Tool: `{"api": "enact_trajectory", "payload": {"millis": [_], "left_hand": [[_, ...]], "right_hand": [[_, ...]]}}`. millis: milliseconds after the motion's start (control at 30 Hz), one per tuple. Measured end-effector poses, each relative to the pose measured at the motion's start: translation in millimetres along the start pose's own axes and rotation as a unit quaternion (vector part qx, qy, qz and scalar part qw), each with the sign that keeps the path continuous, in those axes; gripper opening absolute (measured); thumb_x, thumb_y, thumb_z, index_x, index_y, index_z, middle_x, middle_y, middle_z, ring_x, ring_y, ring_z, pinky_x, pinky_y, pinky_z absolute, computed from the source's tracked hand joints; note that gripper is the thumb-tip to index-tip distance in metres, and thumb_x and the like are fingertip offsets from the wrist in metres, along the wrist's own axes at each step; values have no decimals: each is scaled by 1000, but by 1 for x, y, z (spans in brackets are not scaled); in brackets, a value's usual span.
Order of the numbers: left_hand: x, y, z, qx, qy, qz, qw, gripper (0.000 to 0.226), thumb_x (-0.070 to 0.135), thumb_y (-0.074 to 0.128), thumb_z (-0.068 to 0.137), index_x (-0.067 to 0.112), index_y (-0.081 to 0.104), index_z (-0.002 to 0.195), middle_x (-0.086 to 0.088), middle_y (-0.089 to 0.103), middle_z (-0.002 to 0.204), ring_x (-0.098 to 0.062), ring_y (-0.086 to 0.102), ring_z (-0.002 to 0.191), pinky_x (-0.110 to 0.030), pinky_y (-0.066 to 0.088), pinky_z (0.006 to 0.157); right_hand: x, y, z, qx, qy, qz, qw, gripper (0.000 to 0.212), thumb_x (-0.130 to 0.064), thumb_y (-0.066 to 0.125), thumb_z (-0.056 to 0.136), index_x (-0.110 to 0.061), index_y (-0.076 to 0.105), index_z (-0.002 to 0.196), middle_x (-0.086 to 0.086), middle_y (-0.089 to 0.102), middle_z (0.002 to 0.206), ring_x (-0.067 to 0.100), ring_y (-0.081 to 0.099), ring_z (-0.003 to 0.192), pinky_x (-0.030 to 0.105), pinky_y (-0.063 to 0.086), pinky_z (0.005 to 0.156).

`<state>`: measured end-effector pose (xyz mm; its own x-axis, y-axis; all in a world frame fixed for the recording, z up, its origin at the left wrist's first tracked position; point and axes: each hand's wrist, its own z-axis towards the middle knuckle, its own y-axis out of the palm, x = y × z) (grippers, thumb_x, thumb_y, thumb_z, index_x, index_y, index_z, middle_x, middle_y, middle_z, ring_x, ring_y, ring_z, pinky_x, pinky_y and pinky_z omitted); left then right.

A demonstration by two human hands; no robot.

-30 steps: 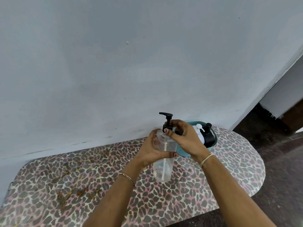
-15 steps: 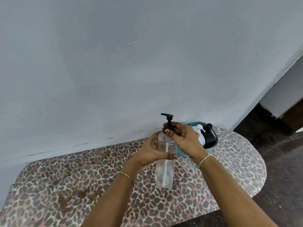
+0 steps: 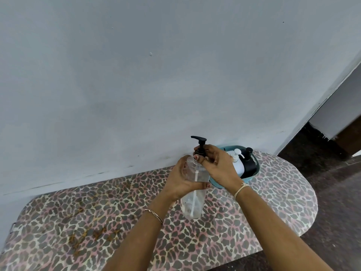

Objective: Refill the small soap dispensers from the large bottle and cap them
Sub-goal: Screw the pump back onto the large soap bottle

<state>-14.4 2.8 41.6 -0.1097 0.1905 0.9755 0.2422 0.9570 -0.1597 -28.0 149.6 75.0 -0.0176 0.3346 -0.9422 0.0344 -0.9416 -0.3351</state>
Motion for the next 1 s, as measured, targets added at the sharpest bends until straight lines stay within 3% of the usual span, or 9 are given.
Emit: {"api": "enact_trajectory", "payload": {"millis": [133,233,333,600,700,767,833,900,1000], "left_hand": [[5,-15,6,-106,-7,20,994,88,17,94,54,32,50,130,11,65,120,-6,61,111,-26,53,91],[7,-18,13,-148,-16,45,988,94,28,95,53,36,46,133,10,61,127,-14,58,119,-42,49,101],[11,-16,14,-175,-12,48,983,96,25,95,54,33,44,136,9,60,130,-14,56,122,-42,47,103],[3,-3,10,-100,27,79,991,94,36,94,50,36,47,131,12,62,124,-12,59,115,-44,49,99],[-3,2,8,-66,35,93,993,97,36,94,48,34,46,132,16,60,124,-5,57,115,-39,48,101],[-7,4,9,-52,37,101,993,100,39,94,46,35,45,133,16,59,125,-4,56,116,-37,48,101],[-11,5,10,-40,36,105,993,103,42,94,44,37,43,134,16,57,127,-6,54,118,-36,48,100],[-12,6,11,-31,31,101,994,103,38,94,45,36,41,134,17,57,126,-4,54,116,-32,48,98],[-13,7,12,-24,29,92,995,104,35,92,46,34,40,135,15,55,126,-4,53,114,-26,48,94]], "right_hand": [[-10,-17,1,-20,-66,-47,997,20,-18,76,80,-23,65,95,-8,66,86,0,56,71,26,48,72],[-13,-15,5,8,-74,-106,992,16,-28,73,76,-24,59,83,-6,59,69,12,55,64,30,48,66],[-15,-13,9,44,-53,-177,982,28,-31,70,76,-19,47,65,-6,49,52,13,50,53,27,40,55],[-18,2,7,111,-12,-263,958,41,-25,63,77,-33,31,52,-4,38,41,12,40,44,25,27,49],[-13,4,4,121,-23,-269,955,7,-25,62,77,-30,62,72,-7,39,42,11,40,46,24,31,55],[-13,5,3,126,-32,-267,955,18,-25,62,78,-30,69,94,-9,41,44,10,42,50,24,30,54],[-13,4,2,120,-34,-262,957,12,-26,62,79,-37,63,80,-10,41,45,8,43,49,22,27,50],[-15,3,3,117,-25,-264,957,30,-28,63,80,-42,41,64,-10,41,44,5,43,46,21,26,48],[-13,4,3,111,3,-263,958,17,-36,63,79,-40,47,79,-11,46,48,5,47,50,21,30,49]]}}
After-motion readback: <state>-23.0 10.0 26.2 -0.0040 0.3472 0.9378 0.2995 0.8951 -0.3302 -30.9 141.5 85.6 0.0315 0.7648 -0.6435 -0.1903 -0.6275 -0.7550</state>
